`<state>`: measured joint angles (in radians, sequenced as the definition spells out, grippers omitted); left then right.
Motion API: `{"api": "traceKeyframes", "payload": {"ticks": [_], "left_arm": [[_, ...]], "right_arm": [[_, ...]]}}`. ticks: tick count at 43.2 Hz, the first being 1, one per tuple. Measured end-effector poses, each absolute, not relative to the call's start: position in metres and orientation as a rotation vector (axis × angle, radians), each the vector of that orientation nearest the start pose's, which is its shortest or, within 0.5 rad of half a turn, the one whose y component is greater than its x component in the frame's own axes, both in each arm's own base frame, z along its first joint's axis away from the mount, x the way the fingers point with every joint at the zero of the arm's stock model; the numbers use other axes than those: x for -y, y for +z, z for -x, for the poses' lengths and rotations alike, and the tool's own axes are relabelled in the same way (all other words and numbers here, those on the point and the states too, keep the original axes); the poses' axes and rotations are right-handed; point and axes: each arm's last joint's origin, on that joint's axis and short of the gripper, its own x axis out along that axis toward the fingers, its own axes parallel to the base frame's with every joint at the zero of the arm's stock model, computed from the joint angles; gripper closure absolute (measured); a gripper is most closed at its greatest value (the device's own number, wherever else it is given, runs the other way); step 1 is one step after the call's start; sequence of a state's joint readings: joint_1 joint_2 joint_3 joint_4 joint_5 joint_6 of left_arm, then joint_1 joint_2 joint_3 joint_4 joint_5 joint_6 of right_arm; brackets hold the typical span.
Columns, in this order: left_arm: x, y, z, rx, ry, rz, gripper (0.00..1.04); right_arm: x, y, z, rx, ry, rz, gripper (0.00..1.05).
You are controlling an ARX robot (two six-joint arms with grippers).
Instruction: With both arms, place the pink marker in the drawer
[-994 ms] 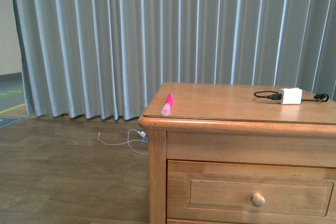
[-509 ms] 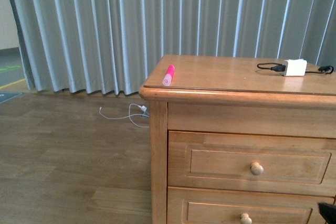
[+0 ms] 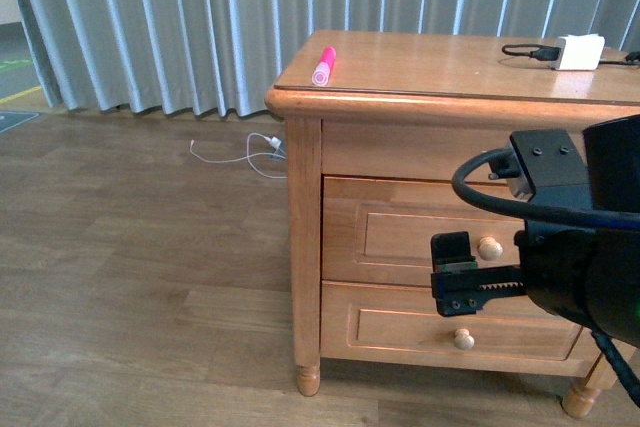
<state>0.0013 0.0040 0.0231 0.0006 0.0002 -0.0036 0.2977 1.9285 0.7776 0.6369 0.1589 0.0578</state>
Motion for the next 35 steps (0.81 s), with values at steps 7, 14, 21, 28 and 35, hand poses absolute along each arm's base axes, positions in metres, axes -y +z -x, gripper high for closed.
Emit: {"api": "traceKeyframes", "payload": {"ticks": [7, 14, 21, 28, 35], "left_arm": [[0.000, 0.171, -0.096, 0.020, 0.001, 0.004, 0.06], [0.000, 0.171, -0.096, 0.020, 0.001, 0.004, 0.06], [0.000, 0.171, -0.096, 0.020, 0.001, 0.004, 0.06], [0.000, 0.171, -0.096, 0.020, 0.001, 0.004, 0.06], [0.000, 0.171, -0.096, 0.020, 0.001, 0.004, 0.06]], "right_arm": [[-0.101, 0.088, -0.370, -0.532, 0.086, 0.040, 0.09], [-0.101, 0.085, -0.391, -0.543, 0.054, 0.028, 0.09], [-0.100, 0.083, -0.406, -0.550, 0.023, 0.021, 0.09], [-0.097, 0.080, -0.411, -0.560, 0.003, 0.023, 0.09], [-0.092, 0.077, -0.412, -0.567, -0.014, 0.024, 0.09]]}}
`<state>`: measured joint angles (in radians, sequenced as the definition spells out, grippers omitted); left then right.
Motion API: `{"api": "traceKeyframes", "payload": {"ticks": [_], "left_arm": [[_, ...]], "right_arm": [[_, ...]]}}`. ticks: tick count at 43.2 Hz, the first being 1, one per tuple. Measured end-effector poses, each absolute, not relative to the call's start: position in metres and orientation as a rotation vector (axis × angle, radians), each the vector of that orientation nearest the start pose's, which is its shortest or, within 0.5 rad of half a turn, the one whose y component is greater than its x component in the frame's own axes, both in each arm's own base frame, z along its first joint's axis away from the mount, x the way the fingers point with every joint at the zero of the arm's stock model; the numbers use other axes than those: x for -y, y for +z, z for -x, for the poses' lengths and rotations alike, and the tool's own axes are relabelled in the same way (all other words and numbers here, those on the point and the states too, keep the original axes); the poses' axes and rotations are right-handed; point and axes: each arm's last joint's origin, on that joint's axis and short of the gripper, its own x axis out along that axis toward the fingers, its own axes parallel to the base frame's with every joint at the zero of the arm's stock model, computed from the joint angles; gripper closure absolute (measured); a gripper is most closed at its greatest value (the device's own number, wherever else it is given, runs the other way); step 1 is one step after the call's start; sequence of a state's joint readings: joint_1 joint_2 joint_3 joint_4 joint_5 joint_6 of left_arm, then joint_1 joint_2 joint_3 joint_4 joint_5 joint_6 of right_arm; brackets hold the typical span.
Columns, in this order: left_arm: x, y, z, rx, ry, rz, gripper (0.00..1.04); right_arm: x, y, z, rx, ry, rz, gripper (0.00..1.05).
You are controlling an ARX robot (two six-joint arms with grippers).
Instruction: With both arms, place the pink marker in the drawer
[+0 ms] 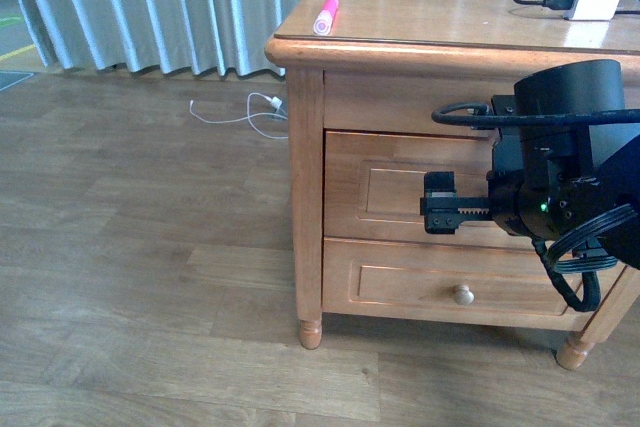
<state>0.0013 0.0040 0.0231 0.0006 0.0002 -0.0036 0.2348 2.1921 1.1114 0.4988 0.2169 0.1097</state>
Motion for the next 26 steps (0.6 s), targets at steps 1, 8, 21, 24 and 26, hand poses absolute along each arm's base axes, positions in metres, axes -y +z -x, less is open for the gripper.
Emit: {"api": "traceKeyframes", "payload": {"ticks": [1, 8, 21, 24, 26], "left_arm": [[-0.0001, 0.1711, -0.0965, 0.020, 0.001, 0.004, 0.06], [-0.0001, 0.1711, -0.0965, 0.020, 0.001, 0.004, 0.06], [-0.0001, 0.1711, -0.0965, 0.020, 0.001, 0.004, 0.06], [-0.0001, 0.1711, -0.0965, 0.020, 0.001, 0.004, 0.06], [-0.0001, 0.1711, -0.0965, 0.020, 0.001, 0.004, 0.06]], "right_arm": [[-0.0915, 0.0775, -0.4123, -0.565, -0.018, 0.024, 0.09], [-0.0894, 0.0779, -0.4129, -0.557, -0.036, 0.025, 0.14], [-0.0890, 0.0756, -0.4117, -0.581, -0.025, 0.067, 0.63], [-0.0896, 0.0754, -0.4116, -0.583, -0.015, 0.078, 0.77], [-0.0903, 0.0751, -0.4111, -0.585, -0.011, 0.084, 0.82]]}}
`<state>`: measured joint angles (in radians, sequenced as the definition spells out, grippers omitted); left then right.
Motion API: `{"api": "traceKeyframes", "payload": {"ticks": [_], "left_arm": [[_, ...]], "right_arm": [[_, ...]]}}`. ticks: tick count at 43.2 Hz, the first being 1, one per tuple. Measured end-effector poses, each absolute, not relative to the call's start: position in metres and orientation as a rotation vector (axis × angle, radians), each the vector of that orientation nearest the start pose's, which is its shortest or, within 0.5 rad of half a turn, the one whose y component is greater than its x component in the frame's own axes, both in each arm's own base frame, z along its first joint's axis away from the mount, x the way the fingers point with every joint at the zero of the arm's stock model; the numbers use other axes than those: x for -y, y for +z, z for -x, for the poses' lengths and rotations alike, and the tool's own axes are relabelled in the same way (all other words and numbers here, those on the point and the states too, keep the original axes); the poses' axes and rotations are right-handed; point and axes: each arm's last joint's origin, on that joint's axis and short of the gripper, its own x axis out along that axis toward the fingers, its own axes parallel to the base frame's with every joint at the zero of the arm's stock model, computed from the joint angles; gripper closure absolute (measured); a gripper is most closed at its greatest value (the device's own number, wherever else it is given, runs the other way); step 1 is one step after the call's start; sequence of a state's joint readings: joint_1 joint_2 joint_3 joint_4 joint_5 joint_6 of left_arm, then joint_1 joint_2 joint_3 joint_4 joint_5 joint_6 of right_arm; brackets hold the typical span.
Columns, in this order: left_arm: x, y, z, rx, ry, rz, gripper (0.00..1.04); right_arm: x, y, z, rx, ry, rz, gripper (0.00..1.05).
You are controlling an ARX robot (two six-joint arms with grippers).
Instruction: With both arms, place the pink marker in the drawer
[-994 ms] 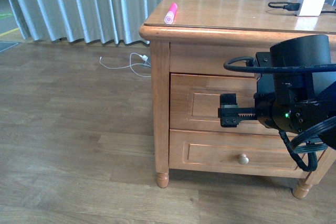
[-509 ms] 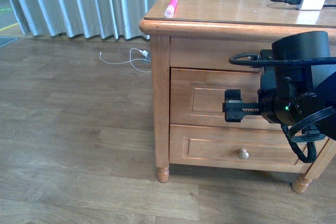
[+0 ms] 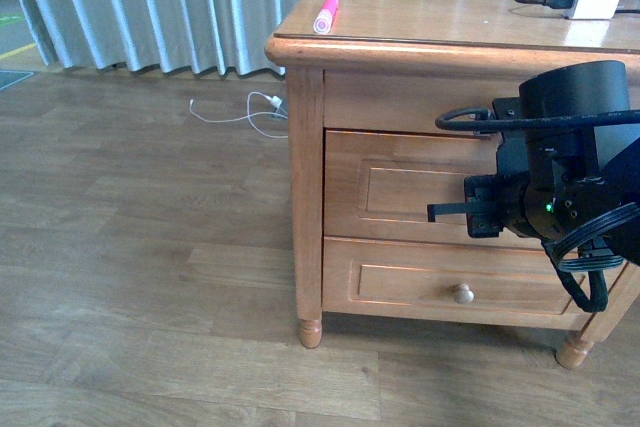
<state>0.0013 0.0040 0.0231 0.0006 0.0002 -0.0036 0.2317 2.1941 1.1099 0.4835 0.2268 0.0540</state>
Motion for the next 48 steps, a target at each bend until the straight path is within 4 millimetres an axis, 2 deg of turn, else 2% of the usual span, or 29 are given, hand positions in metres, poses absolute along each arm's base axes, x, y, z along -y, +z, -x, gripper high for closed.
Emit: {"api": "traceKeyframes", "payload": {"ticks": [8, 12, 23, 29, 31, 34, 42, 48], "left_arm": [[0.000, 0.171, -0.096, 0.020, 0.001, 0.004, 0.06], [0.000, 0.171, -0.096, 0.020, 0.001, 0.004, 0.06], [0.000, 0.171, -0.096, 0.020, 0.001, 0.004, 0.06], [0.000, 0.171, -0.096, 0.020, 0.001, 0.004, 0.06], [0.000, 0.171, -0.096, 0.020, 0.001, 0.004, 0.06], [0.000, 0.171, -0.096, 0.020, 0.001, 0.004, 0.06], [0.000, 0.171, -0.096, 0.020, 0.001, 0.004, 0.06], [0.000, 0.171, -0.096, 0.020, 0.001, 0.004, 0.06]], "right_arm": [[-0.090, 0.075, -0.404, -0.624, 0.018, 0.087, 0.83], [-0.087, 0.080, -0.390, -0.663, 0.051, 0.079, 0.84], [-0.080, 0.091, -0.327, -0.770, 0.137, 0.085, 0.84], [-0.074, 0.095, -0.276, -0.818, 0.203, 0.101, 0.85], [-0.072, 0.095, -0.264, -0.824, 0.208, 0.103, 0.79], [-0.069, 0.100, -0.249, -0.816, 0.215, 0.070, 0.64], [-0.049, 0.145, -0.214, -0.707, 0.247, -0.073, 0.27], [-0.032, 0.166, -0.190, -0.641, 0.256, -0.120, 0.08]]}}
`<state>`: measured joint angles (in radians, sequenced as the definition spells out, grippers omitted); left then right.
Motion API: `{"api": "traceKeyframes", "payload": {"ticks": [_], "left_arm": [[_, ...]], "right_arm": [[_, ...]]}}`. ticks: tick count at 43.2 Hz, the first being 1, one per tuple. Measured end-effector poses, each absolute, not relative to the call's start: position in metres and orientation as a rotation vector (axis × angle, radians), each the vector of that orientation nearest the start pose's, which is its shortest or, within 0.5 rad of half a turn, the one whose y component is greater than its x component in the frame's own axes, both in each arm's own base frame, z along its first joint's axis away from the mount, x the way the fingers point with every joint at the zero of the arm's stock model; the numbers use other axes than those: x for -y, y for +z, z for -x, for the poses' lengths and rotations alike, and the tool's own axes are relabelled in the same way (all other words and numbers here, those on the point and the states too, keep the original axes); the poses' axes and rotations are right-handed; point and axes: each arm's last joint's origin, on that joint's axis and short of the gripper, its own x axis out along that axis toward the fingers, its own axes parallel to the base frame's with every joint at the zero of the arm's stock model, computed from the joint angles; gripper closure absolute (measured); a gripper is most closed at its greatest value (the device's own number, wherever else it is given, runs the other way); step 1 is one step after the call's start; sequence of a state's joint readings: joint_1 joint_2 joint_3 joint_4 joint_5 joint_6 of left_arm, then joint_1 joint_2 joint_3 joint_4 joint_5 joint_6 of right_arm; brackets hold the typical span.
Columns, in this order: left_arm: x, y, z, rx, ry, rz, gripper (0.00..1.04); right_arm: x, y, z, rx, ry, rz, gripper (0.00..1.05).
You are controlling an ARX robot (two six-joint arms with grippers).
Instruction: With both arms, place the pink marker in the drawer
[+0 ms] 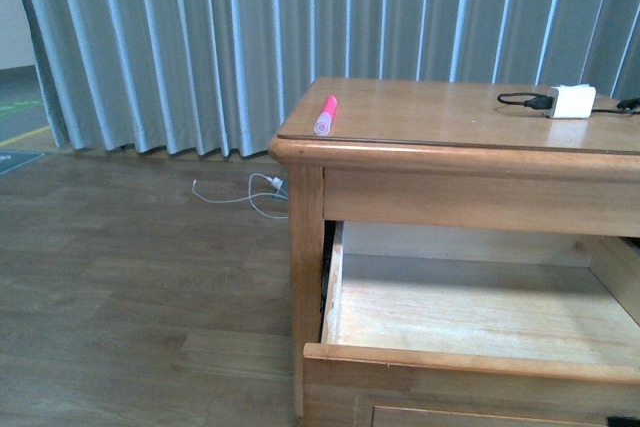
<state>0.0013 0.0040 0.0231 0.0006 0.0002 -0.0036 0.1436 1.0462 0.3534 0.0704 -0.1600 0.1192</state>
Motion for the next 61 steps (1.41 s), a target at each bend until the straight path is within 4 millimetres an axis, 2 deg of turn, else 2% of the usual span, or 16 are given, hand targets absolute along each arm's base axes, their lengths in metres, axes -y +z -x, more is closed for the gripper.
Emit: {"api": "traceKeyframes", "payload": {"ticks": [7, 13, 17, 22, 27, 30, 42, 57, 61], "left_arm": [[0.000, 0.171, -0.096, 0.020, 0.001, 0.004, 0.06], [0.000, 0.171, -0.096, 0.020, 0.001, 0.004, 0.06], [0.000, 0.171, -0.096, 0.020, 0.001, 0.004, 0.06], [0.000, 0.171, -0.096, 0.020, 0.001, 0.004, 0.06], [0.000, 0.171, -0.096, 0.020, 0.002, 0.004, 0.06], [0.000, 0.171, -0.096, 0.020, 0.001, 0.004, 0.06], [0.000, 0.171, -0.096, 0.020, 0.001, 0.004, 0.06], [0.000, 0.171, -0.096, 0.020, 0.001, 0.004, 0.06], [0.000, 0.171, -0.096, 0.020, 0.001, 0.004, 0.06]], "right_arm": [[-0.009, 0.186, -0.161, -0.533, 0.241, -0.148, 0.09], [0.009, 0.193, -0.138, -0.472, 0.224, -0.190, 0.09], [0.018, 0.197, -0.130, -0.419, 0.178, -0.205, 0.09], [0.019, 0.196, -0.131, -0.411, 0.165, -0.198, 0.09], [0.017, 0.185, -0.128, -0.142, 0.019, -0.056, 0.26], [0.015, 0.186, -0.125, -0.034, -0.006, -0.027, 0.37], [0.001, 0.179, -0.119, -0.006, -0.002, -0.003, 0.78], [0.000, 0.179, -0.118, 0.000, -0.003, -0.004, 0.07], [0.000, 0.179, -0.118, 0.000, -0.003, -0.004, 0.09]]}}
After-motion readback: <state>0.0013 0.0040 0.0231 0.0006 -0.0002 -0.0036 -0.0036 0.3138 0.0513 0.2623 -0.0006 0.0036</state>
